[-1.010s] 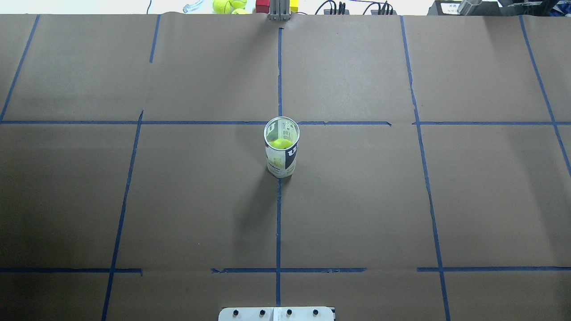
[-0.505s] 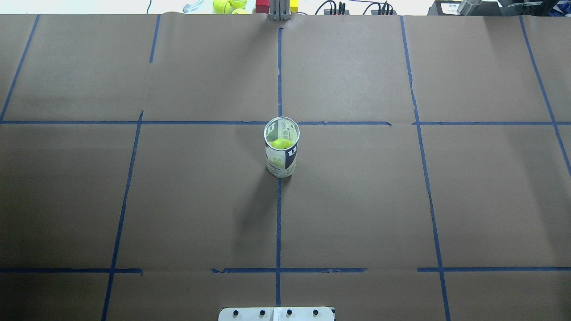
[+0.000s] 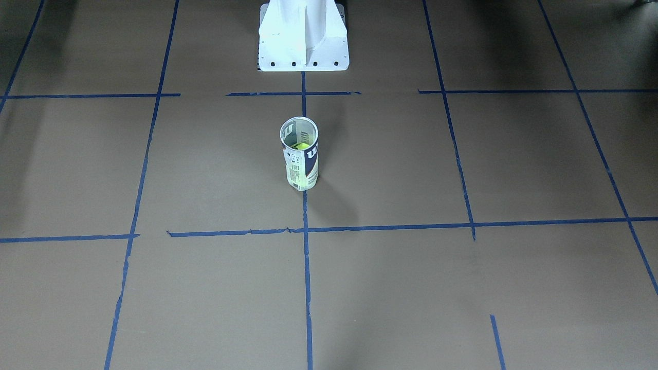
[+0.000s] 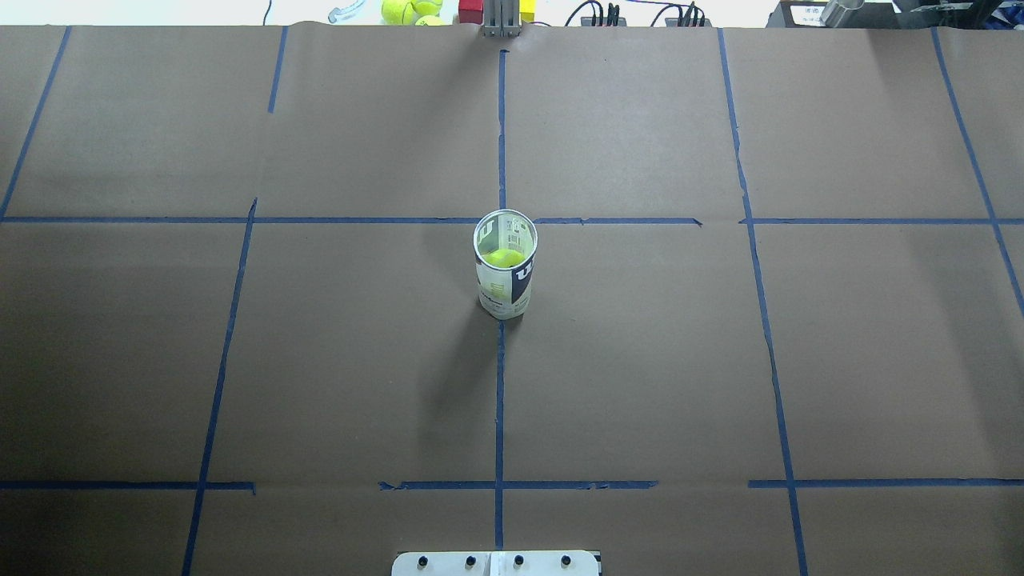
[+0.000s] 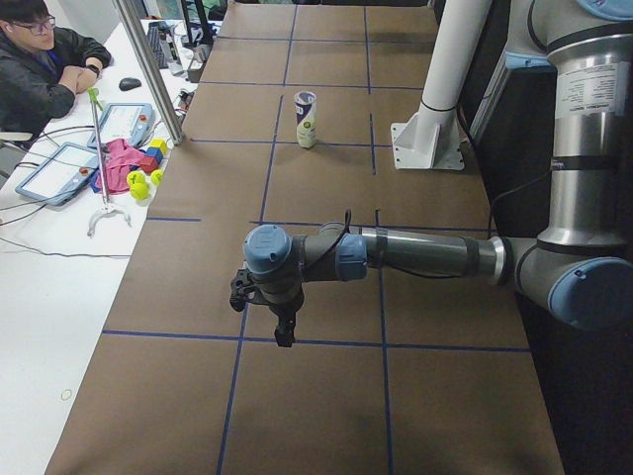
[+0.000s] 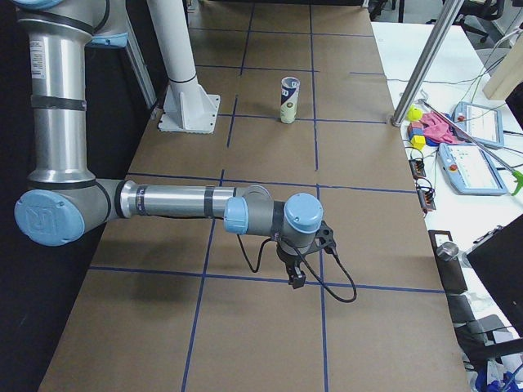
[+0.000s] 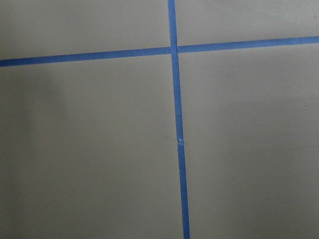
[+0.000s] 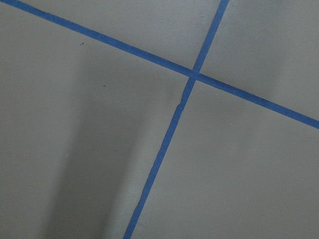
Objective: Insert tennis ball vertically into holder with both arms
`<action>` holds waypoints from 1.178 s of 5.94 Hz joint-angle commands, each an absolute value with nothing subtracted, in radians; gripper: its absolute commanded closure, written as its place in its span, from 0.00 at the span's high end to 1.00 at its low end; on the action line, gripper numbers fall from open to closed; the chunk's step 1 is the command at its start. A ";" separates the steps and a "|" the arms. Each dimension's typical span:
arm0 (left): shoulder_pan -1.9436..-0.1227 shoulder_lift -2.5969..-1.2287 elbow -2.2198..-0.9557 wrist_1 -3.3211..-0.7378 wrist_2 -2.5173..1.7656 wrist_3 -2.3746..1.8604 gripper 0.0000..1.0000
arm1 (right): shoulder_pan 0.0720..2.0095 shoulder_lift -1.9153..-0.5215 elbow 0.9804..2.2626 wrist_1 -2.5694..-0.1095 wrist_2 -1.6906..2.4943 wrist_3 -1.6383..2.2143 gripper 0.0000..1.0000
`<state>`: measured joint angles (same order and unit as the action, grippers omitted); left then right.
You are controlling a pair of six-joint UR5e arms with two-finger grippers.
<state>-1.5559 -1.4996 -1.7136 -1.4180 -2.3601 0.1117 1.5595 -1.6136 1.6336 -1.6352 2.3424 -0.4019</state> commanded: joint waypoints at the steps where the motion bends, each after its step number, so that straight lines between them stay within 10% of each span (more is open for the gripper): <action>1: -1.555 -1.490 -1.738 -1.414 -2.356 0.112 1.00 | 1.559 -1.611 1.634 -1.635 2.342 -0.402 1.00; 7: -1.554 -1.488 -1.726 -1.413 -2.358 0.114 1.00 | 1.559 -1.612 1.631 -1.635 2.364 -0.402 1.00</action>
<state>-1.5539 -1.4889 -1.7262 -1.4132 -2.3577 0.1143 1.5585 -1.6110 1.6316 -1.6352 2.3585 -0.4019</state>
